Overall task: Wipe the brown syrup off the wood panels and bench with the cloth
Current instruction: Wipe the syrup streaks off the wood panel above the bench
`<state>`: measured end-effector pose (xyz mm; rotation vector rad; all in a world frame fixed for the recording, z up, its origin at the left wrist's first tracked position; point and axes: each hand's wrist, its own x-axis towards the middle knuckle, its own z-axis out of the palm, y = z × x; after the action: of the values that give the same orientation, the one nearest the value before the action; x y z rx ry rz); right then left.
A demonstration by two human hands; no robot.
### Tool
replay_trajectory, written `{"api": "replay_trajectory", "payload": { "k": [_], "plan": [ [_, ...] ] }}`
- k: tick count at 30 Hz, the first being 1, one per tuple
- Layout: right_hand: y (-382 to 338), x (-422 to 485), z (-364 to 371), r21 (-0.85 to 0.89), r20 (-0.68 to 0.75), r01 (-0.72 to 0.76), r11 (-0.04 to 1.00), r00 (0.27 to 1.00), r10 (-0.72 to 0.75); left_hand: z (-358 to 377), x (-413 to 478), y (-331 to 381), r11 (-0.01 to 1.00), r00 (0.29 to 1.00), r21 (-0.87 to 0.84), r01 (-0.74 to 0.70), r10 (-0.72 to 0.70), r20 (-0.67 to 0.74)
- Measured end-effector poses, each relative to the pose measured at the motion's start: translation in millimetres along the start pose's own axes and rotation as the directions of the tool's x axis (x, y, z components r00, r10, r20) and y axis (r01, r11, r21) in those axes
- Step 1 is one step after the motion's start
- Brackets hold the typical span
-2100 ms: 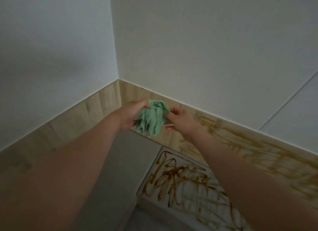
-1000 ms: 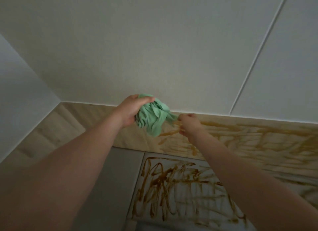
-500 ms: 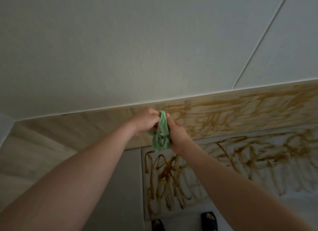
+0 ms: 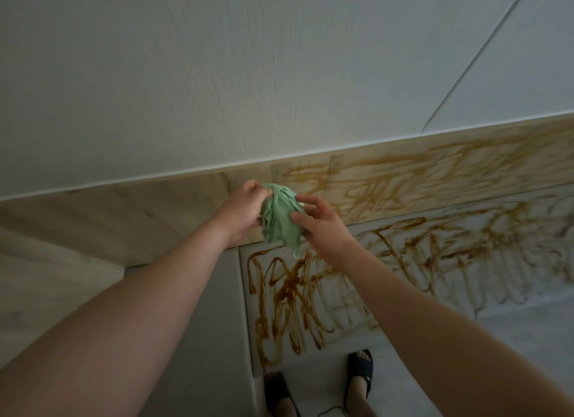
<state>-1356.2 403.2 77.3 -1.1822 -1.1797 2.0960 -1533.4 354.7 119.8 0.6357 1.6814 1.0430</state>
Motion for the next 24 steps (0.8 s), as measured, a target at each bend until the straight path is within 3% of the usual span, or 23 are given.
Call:
{"api": "replay_trajectory", "payload": {
  "k": [3,5,6,8,9,11,13,15,17,19,21,23,24],
  "plan": [
    [-9,-2,-11,-0.041,-0.009,0.012,0.999,1.000,-0.012,7,-9,10,0.982,0.998,-0.186,0.022,-0.031,-0.048],
    [-11,-3,-17,-0.087,-0.023,0.019,0.996,1.000,-0.021,10,-10,13,0.977,0.997,-0.210,0.039,-0.052,-0.057],
    [-12,-3,-21,-0.146,-0.047,0.035,0.989,0.998,-0.042,12,-9,14,0.990,0.996,-0.139,0.026,-0.038,-0.082],
    [-19,-2,-31,-0.245,-0.099,0.060,0.968,0.991,-0.087,15,-6,17,0.971,0.990,0.236,-0.039,0.069,-0.121],
    [-24,-1,-37,-0.243,-0.121,0.063,0.968,0.988,-0.095,15,-7,18,0.893,0.983,0.440,-0.094,0.154,-0.104],
    [-35,-2,-52,-0.192,-0.149,0.070,0.979,0.984,-0.100,14,-5,19,0.787,0.975,0.599,-0.147,0.218,-0.048],
    [-40,-3,-69,-0.212,-0.231,0.070,0.975,0.966,-0.120,10,-3,21,0.821,0.987,0.560,-0.112,0.157,-0.033],
    [-37,-2,-84,-0.375,-0.335,-0.006,0.927,0.933,-0.130,7,1,24,0.888,0.993,0.448,-0.100,0.119,-0.015],
    [-30,-2,-90,-0.544,-0.345,-0.140,0.827,0.936,-0.069,8,3,26,0.910,0.993,0.400,-0.109,0.116,0.008],
    [-26,0,-84,-0.598,-0.309,-0.184,0.781,0.951,-0.013,13,3,29,0.903,0.992,0.410,-0.124,0.123,0.030],
    [-19,-1,-67,-0.472,-0.250,-0.137,0.871,0.968,0.016,22,1,31,0.875,0.988,0.458,-0.155,0.137,0.073],
    [-10,1,-45,-0.103,-0.074,-0.165,0.981,0.985,0.158,32,-3,36,0.805,0.978,0.559,-0.197,0.125,0.164],
    [-4,5,-34,0.109,0.070,-0.219,0.970,0.975,0.212,38,-4,37,0.775,0.972,0.598,-0.204,0.089,0.216]
  ]
}}
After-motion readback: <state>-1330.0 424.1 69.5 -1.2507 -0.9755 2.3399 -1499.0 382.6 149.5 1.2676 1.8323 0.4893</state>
